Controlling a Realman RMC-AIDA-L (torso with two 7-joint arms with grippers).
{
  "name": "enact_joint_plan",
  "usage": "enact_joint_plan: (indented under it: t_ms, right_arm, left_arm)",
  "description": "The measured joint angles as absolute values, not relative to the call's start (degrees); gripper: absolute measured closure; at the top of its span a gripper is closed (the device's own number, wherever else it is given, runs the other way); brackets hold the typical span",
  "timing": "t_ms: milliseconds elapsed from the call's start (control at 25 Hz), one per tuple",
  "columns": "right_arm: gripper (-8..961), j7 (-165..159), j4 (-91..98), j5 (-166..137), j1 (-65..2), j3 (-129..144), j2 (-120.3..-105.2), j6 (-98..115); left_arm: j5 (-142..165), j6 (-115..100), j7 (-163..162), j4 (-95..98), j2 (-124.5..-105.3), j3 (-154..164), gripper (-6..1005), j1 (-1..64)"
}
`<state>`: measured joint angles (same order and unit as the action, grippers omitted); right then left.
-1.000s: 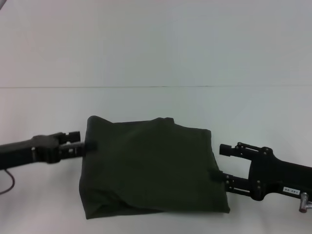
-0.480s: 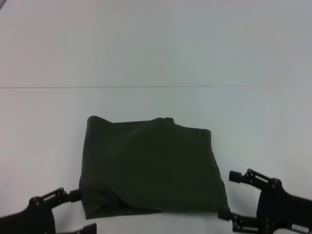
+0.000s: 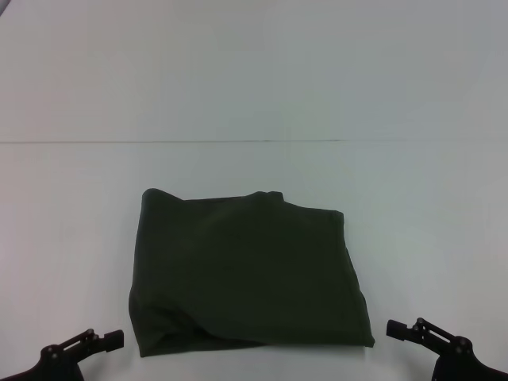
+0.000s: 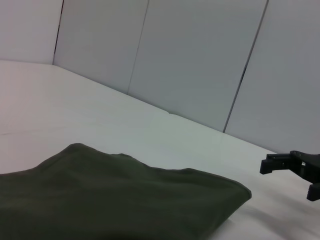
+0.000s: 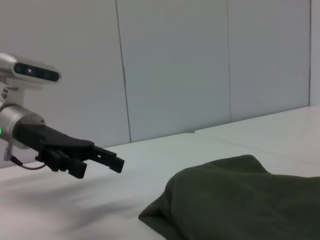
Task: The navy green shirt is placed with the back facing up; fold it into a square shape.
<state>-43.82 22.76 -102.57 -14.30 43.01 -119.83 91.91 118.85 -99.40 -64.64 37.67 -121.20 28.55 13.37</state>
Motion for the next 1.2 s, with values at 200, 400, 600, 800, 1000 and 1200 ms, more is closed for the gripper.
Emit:
enact_joint_plan:
  t_ms: [200,400,600,800,1000,1200]
  right_arm:
    - [7,-42.6,22.0,-102.3,-13.8,42.8,-119.76,91.6]
    - [7,-42.6,22.2,-102.3,-14.0,42.1,-119.7,91.5]
    - [6,-42.5,22.4,-102.3,-14.1,40.5,-119.62,91.5]
    - [6,-42.7,22.6,-102.5,-14.1,40.0,-119.61,91.7]
    - [6,-42.8,22.7,-102.6,-13.8,40.0,-119.58,91.9]
    - [7,-42.8,22.8,-102.5,-13.7,40.0,-119.53,91.8]
  left_arm:
    - [119.1,-100.5,-64.6,37.6,-121.22,28.2,49,13.6]
    - [119.3,-100.9,-64.6,37.6,-121.07,28.2,49,13.7]
    - [119.0,-100.9,-64.6,37.6,-121.15,28.1,49,13.7]
    - [119.0,-101.3,-64.7,37.6,-121.34,28.0,49,13.9]
    - [119.1,-101.4,-64.9,37.6,-121.46,28.2,49,14.0]
    - [119.2,-101.5,-64.9,37.6,-121.48,28.4,49,14.5]
